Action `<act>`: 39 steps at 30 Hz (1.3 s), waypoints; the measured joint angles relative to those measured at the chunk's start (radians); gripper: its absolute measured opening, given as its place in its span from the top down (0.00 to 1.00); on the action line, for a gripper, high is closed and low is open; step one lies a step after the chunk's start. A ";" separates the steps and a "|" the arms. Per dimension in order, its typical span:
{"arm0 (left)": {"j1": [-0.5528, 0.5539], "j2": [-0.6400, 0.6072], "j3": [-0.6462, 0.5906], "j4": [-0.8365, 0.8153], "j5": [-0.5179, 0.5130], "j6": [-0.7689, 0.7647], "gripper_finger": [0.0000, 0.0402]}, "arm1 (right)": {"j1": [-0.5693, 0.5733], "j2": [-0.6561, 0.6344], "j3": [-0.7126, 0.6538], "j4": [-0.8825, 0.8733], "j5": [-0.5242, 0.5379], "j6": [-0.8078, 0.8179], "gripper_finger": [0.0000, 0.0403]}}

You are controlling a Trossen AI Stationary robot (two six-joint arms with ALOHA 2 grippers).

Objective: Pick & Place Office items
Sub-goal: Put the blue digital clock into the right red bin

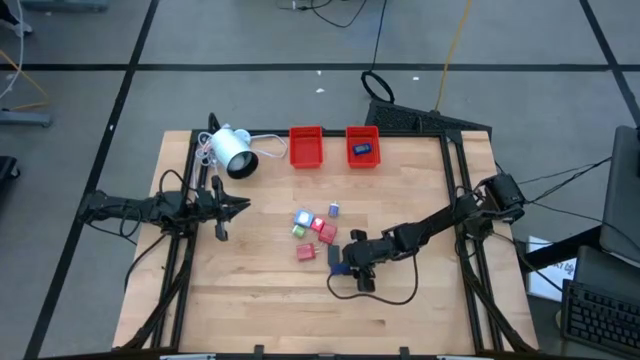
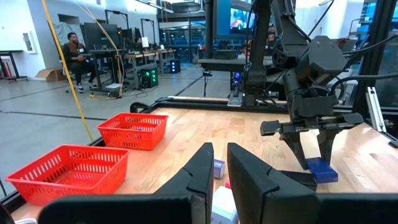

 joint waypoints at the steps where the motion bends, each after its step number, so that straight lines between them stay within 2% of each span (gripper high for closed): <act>1: 0.000 0.000 0.000 0.000 0.000 0.000 0.88 | 0.000 0.000 0.000 0.000 0.000 -0.001 0.59; 9: 0.000 0.000 0.000 0.000 0.000 0.000 0.88 | 0.000 -0.011 0.000 -0.022 0.000 -0.017 0.59; 20: 0.000 0.000 0.000 0.000 0.000 0.000 0.88 | -0.001 -0.115 -0.017 -0.077 0.005 -0.017 0.59; 39: 0.000 0.000 0.000 0.000 0.000 0.000 0.88 | -0.002 -0.425 -0.240 -0.077 0.139 0.059 0.59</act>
